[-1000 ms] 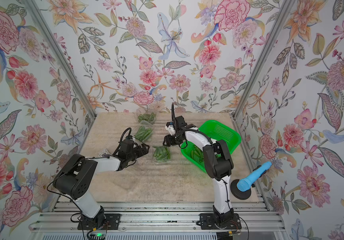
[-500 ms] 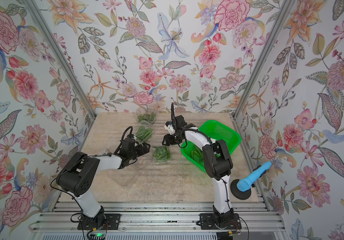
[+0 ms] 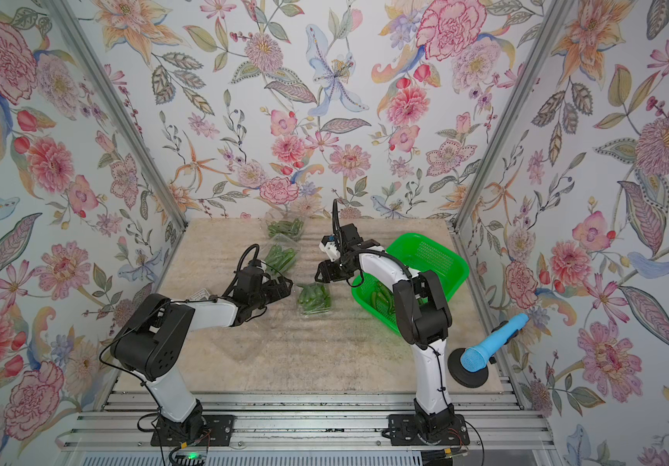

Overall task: Take small green peppers out of containers
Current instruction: Move the packing box to the center of the board.

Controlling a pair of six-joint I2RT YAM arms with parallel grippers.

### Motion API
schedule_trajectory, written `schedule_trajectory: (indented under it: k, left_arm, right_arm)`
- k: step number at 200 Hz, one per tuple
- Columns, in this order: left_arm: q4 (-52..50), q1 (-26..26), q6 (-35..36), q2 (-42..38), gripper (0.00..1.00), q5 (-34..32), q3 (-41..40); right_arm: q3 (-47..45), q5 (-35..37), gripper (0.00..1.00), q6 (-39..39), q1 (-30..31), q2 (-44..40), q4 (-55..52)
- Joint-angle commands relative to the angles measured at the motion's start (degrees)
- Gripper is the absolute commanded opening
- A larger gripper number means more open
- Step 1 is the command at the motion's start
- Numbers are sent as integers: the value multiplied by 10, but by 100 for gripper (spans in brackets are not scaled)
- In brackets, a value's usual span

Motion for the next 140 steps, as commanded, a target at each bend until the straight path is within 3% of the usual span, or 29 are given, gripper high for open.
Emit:
schedule_trajectory:
  k: [1, 109, 140]
  left_arm:
    - [-27, -2, 15, 21, 92, 13, 17]
    - [-70, -24, 40, 26, 89, 16, 57]
    - [-68, -26, 39, 26, 83, 31, 56]
  right_arm:
    - [16, -39, 58, -3, 9, 19, -1]
    - [22, -113, 55, -21, 20, 46, -3]
    - [19, -118, 55, -26, 19, 44, -3]
